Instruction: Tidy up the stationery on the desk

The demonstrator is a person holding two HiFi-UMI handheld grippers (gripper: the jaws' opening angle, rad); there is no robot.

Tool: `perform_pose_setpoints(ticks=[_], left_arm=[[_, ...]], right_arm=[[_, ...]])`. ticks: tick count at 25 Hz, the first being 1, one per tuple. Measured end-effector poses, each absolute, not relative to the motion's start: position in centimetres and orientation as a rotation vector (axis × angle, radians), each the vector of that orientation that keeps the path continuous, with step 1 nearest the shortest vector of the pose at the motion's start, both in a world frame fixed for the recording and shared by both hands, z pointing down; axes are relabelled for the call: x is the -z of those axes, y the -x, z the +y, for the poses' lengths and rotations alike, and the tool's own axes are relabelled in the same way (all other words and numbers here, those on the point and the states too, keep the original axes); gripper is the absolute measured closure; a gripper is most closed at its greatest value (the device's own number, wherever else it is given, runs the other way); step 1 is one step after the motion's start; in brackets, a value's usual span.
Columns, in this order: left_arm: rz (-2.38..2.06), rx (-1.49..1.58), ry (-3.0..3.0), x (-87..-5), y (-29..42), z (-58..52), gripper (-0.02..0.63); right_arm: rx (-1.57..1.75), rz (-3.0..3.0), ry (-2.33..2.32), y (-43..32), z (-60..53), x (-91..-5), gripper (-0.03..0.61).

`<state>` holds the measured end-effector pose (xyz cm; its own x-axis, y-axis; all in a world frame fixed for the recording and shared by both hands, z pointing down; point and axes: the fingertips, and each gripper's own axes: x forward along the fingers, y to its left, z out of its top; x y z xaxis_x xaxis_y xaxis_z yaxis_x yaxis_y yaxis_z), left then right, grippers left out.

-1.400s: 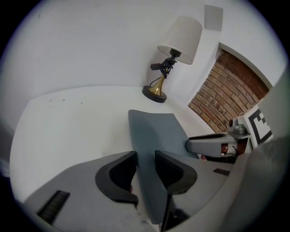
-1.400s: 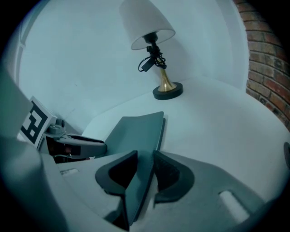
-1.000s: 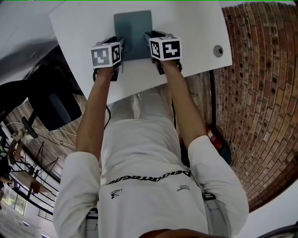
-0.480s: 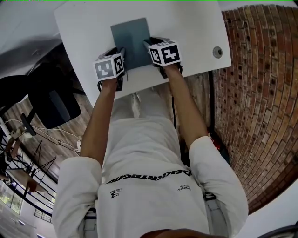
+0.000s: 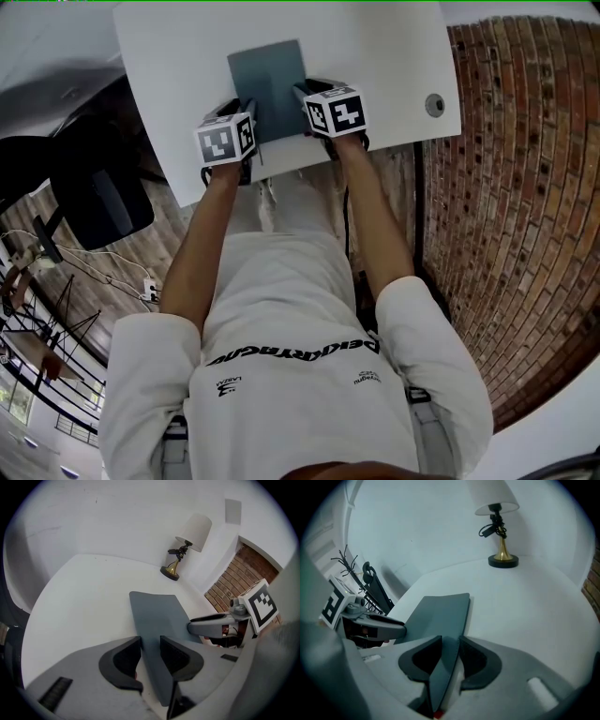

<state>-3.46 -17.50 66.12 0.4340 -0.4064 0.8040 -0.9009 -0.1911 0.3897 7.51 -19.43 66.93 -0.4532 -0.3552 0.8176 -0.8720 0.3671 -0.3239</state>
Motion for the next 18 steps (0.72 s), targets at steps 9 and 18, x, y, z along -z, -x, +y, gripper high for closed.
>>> perform_pose_setpoints(ticks=[9,18], left_arm=[[-1.129,-0.690,-1.784,-66.3,3.2,-17.3,0.491],[-1.243,-0.672,-1.853,-62.9,5.0,-18.1,0.576]], right_arm=[[-0.927,-1.953,-1.076,-7.5,-19.5,-66.7,0.453],[-0.744,-2.024,-1.123,-8.3,-20.0,-62.6,0.477]])
